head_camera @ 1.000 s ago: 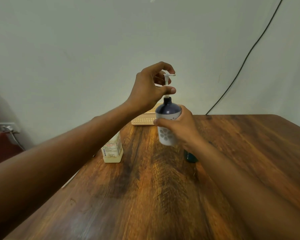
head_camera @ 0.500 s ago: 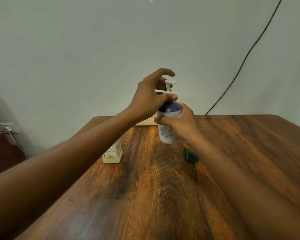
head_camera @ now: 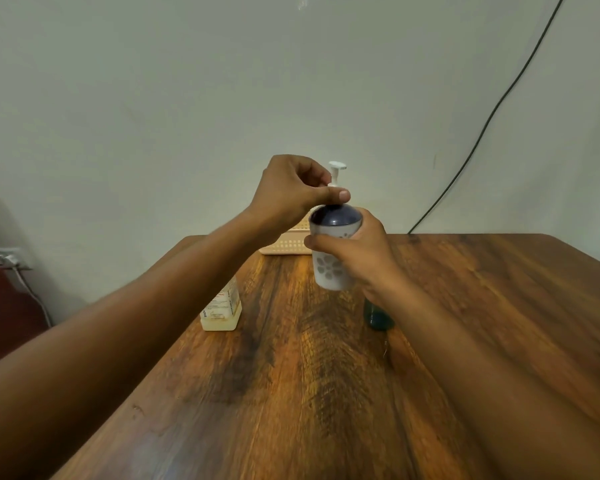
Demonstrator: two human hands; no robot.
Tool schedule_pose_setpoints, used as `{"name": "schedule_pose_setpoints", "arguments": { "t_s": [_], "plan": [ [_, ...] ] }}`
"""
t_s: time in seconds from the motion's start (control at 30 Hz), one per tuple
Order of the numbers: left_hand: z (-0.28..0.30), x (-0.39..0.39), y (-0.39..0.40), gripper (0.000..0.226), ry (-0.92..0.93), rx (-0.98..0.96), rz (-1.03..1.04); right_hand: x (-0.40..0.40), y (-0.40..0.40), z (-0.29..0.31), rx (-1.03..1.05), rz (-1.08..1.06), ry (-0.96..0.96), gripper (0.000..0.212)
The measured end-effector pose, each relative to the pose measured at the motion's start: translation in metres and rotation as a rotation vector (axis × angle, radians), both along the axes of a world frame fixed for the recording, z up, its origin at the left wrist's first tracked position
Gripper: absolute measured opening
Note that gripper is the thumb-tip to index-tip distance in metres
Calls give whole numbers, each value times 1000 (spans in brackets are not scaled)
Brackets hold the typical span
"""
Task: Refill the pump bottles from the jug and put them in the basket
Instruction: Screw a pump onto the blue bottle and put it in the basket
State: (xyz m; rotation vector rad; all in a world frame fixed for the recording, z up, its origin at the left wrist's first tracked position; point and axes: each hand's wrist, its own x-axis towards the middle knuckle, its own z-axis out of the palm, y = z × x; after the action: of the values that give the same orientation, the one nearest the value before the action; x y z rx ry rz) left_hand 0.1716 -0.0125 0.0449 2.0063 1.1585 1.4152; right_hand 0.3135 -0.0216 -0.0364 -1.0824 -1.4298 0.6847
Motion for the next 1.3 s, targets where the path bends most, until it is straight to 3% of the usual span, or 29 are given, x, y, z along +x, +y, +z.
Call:
{"name": "schedule_pose_setpoints", "arguments": {
  "t_s": [0.1,0.33,0.43,0.5,0.6,0.8,1.03,1.13,1.3],
  "plan": [
    [2,-7,4,21,31,-51,-103,2,0,-2,-1,2,8,69],
    [-1,-16,10,29,-4,-290,-424,2,2,-1,-2,17,11,62],
    [-5,-12,10,29,-76,-280,-346,4,1,0,6,15,20,63],
    [-9,-4,8,32,-177,-209,-222,4,1,0,6,8,9,66],
    [-15,4,6,39,-188,-96,-106,1,1,1,3,23,-3,66],
    [-9,-2,9,15,-157,-170,-250,6,-1,2,-1,24,17,62],
    [-10,-9,13,29,-44,-333,-430,6,-1,-4,-35,42,51,68],
    [-13,-5,11,23,-102,-243,-323,7,0,-2,-26,38,40,69],
    [-16,3,8,40,-134,-64,-137,3,1,-1,-22,30,-11,71]
  ]
}}
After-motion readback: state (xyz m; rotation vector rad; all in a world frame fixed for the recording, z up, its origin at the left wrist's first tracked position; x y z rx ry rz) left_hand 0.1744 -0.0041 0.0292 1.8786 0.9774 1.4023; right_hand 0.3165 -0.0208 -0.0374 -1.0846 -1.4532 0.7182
